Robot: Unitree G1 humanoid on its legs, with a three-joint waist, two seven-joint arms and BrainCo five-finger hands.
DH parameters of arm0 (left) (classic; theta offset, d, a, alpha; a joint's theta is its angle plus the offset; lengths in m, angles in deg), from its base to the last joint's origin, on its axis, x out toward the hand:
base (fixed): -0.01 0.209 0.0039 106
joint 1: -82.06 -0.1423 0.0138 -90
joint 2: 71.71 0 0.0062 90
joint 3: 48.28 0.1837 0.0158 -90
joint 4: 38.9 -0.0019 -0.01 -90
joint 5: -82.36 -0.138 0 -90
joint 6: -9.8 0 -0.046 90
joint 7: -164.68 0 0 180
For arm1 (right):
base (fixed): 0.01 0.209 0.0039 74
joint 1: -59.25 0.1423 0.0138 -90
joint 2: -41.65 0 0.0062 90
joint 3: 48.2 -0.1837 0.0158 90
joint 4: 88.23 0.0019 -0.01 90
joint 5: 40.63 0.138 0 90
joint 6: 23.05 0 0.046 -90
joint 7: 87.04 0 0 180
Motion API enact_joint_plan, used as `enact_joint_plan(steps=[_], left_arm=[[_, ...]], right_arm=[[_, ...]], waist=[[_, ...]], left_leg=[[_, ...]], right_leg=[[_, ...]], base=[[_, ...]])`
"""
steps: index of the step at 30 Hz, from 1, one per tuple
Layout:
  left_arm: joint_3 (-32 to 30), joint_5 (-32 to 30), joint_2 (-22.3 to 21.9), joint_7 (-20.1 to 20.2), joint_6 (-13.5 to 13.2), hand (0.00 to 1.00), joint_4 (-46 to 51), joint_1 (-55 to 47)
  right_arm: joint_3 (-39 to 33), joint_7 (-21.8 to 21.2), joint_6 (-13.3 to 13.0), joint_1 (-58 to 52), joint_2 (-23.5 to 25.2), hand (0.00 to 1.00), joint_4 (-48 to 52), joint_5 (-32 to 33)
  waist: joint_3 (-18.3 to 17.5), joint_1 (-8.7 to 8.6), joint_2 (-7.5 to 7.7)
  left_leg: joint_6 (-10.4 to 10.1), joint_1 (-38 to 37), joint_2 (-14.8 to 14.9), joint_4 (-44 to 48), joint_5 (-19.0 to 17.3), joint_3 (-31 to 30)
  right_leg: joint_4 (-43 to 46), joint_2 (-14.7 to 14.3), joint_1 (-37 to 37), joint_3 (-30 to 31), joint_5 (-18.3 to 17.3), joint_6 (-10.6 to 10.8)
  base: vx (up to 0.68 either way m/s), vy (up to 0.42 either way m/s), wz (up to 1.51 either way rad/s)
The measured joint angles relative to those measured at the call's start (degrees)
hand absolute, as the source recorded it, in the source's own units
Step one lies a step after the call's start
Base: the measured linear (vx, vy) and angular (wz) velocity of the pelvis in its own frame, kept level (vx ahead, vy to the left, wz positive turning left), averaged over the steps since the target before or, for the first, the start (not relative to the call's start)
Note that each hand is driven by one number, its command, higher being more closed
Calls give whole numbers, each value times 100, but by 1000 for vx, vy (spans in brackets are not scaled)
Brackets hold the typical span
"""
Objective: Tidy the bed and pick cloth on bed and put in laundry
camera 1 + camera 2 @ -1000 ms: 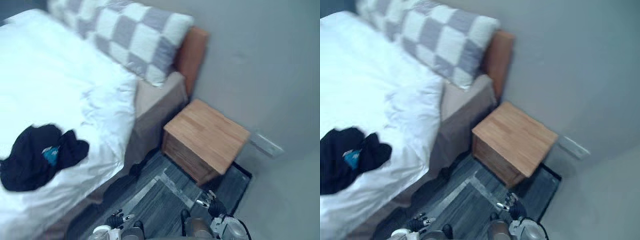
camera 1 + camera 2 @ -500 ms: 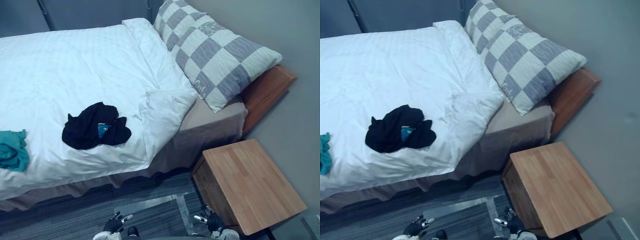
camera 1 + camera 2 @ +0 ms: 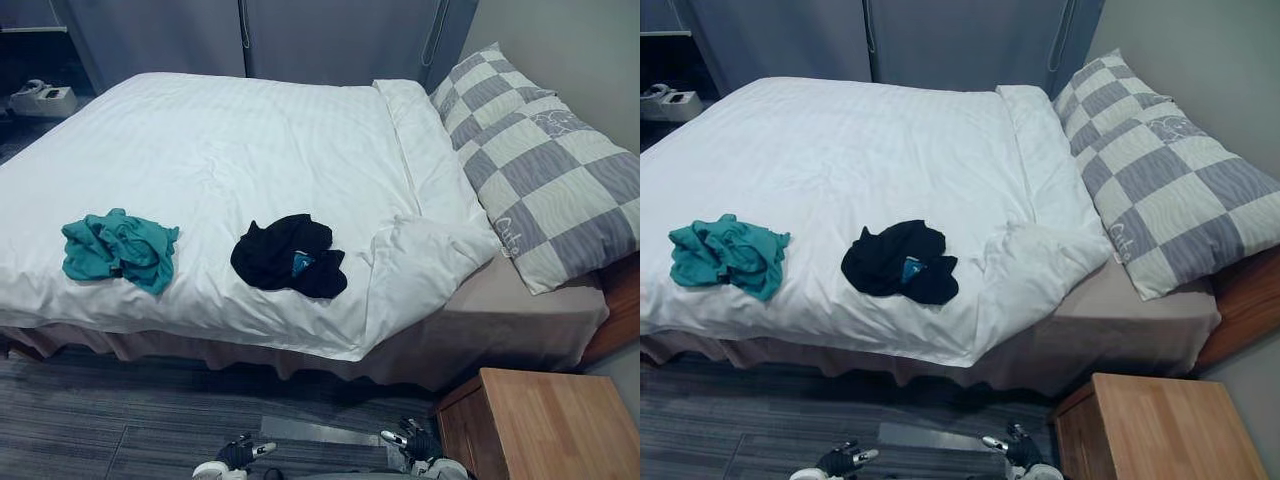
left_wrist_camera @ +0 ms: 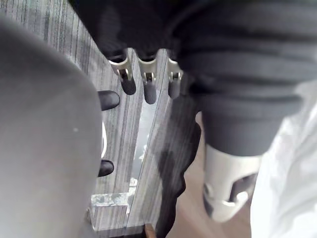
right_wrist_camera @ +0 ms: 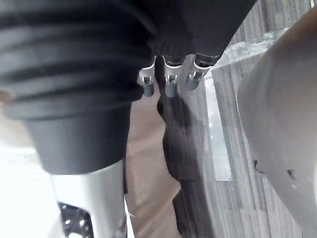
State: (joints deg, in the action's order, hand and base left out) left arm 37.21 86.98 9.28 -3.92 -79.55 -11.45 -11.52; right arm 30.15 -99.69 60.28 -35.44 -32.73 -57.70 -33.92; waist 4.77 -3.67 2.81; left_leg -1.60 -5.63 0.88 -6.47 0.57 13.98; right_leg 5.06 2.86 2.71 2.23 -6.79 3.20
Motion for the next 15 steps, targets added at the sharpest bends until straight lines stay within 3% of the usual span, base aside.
enact_joint_plan(steps=[4, 9, 15], left_arm=[[-6, 1, 5, 0, -1, 0, -1, 12], [-78, 70, -6, -214, -38, 0, -19, 2], [-503, 631, 6, -700, -309, 0, -84, -69]], right_arm=[[-13, 0, 0, -4, -3, 0, -4, 0], [-137, 35, -3, -13, 32, 0, -21, 88], [-914, 855, -8, -36, -32, 0, 60, 577]], waist=[[-15, 1, 9], [-30, -10, 26], [-2, -53, 11]], left_leg=[[62, 71, -96, 1, -39, 68], [104, 50, -162, 3, -128, 111], [140, -14, -166, 32, -91, -45]], right_leg=[[-103, 95, -82, 25, 47, 95], [-38, 175, -57, 5, 112, 66], [-38, 204, 103, -309, 24, 52]], base=[[58, 63, -5], [114, 47, -7], [137, -15, 19]])
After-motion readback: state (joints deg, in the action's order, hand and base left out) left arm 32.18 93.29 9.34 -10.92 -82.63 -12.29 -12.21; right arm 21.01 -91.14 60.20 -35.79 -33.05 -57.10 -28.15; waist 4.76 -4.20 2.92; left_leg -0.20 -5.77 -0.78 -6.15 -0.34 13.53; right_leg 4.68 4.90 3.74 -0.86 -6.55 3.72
